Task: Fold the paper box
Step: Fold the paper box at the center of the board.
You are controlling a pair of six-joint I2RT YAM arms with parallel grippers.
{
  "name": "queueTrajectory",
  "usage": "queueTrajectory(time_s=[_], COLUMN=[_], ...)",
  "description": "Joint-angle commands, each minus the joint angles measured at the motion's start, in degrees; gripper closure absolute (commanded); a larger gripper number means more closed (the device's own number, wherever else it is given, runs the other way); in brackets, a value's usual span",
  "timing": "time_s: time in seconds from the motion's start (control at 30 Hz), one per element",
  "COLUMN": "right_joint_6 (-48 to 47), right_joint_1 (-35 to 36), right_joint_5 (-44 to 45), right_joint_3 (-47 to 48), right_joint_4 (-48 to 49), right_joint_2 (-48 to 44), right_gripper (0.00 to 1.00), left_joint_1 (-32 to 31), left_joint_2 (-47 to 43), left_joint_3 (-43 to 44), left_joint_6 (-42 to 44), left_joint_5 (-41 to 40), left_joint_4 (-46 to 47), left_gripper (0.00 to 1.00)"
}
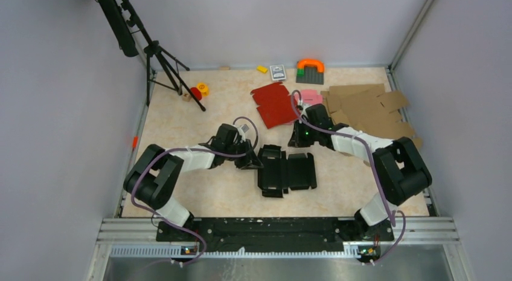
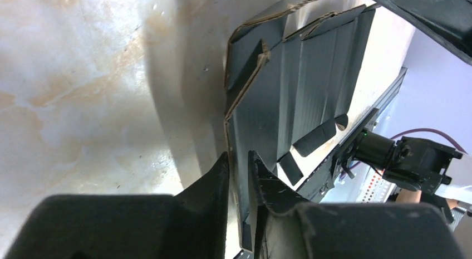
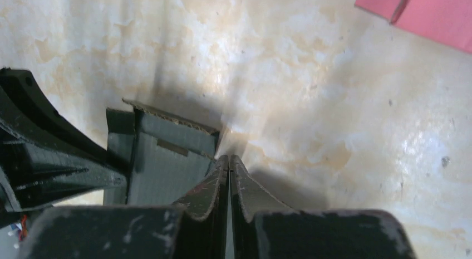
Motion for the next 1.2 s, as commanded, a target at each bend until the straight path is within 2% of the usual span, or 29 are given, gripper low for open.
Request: queueTrajectory(time_s=[0.0, 0.03, 0.07, 0.3, 0.6, 0.7, 1.17], right_joint_6=[-0.65, -0.62, -0.63, -0.74, -0.82, -0.48, 1.67], right_joint_1=[0.71, 0.78, 0.72, 1.02, 1.55, 2.29, 4.83], right_joint_5=[0.27, 0.3, 0.34, -6.08, -11.29, -10.11, -4.35], right_joint_3=[4.14, 4.59, 5.12, 5.97, 0.27, 0.26, -5.0], right_joint_4=[4.38, 4.34, 4.32, 3.57, 2.07, -0.28, 1.26], right_joint_2=[3.18, 4.04, 5.0, 7.81, 1.7, 2.06, 2.92], right_gripper=[1.0, 1.0, 1.0, 1.0, 1.0, 1.0, 1.0], left_joint_1=[0.02, 0.05, 0.02, 0.04, 0.02, 0.01, 0.01], left_joint_2=[0.67, 0.83, 0.88, 0.3, -0.25, -0.34, -1.26], left_joint_3=[0.51, 0.55, 0.64, 0.6, 0.6, 0.58, -0.1], left_joint_6=[-0.98, -0.91, -0.76, 0.33, 0.37, 0.36, 0.03], left_joint_5=[1.91, 1.95, 1.87, -0.05, -1.12, -1.21, -2.87], left_joint_4=[5.01, 4.98, 4.82, 3.65, 3.83, 3.88, 3.88], left_gripper=[0.88, 0.96, 1.0, 1.0, 1.0, 1.0, 1.0])
